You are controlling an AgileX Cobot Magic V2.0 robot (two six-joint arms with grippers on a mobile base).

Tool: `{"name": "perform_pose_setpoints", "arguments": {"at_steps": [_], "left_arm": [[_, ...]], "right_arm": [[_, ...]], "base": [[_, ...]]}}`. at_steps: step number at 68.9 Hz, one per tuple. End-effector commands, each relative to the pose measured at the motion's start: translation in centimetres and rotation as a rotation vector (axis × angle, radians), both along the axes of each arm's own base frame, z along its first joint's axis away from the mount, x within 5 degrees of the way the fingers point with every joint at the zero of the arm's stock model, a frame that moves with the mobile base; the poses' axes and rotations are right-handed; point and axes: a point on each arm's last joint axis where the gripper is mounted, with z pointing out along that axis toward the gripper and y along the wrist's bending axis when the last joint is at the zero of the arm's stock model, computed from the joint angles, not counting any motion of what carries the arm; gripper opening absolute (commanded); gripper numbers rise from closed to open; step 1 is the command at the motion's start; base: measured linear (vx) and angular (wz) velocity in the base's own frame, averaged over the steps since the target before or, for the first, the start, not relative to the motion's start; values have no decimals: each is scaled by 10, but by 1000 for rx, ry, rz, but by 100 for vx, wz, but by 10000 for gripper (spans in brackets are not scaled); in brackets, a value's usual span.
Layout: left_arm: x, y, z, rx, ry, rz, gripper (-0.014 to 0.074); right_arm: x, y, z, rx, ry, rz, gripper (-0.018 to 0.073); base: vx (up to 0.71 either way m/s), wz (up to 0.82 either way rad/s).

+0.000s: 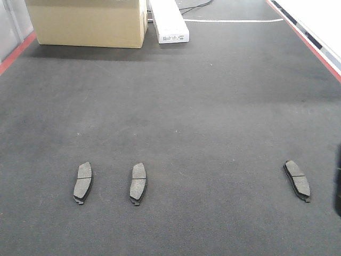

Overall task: Move and align brake pads A on conveyor
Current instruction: 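Lower the right gripper's pad onto the belt beside the other pad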

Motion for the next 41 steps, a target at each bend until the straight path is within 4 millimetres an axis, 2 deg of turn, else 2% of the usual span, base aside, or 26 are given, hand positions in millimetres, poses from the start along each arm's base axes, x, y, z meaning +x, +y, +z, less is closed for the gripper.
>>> {"name": "perform_pose_setpoints", "arguments": {"at_steps": [1, 16, 27, 41], "left_arm": [[0, -2, 14, -36, -75, -27, 393], [0, -2, 14, -36, -75, -27, 393], [0, -2, 14, -36, -75, -27, 393], [0, -2, 14, -36, -75, -27, 393]], "right_arm": [[26, 10, 19, 3, -73, 22, 6], [84, 32, 9, -44, 60, 26, 10], [117, 45, -2, -22, 145, -4, 12], [158, 59, -33, -96, 332, -30, 18]], "base": [[0, 0], [0, 0], [0, 0], [0, 0]]}}
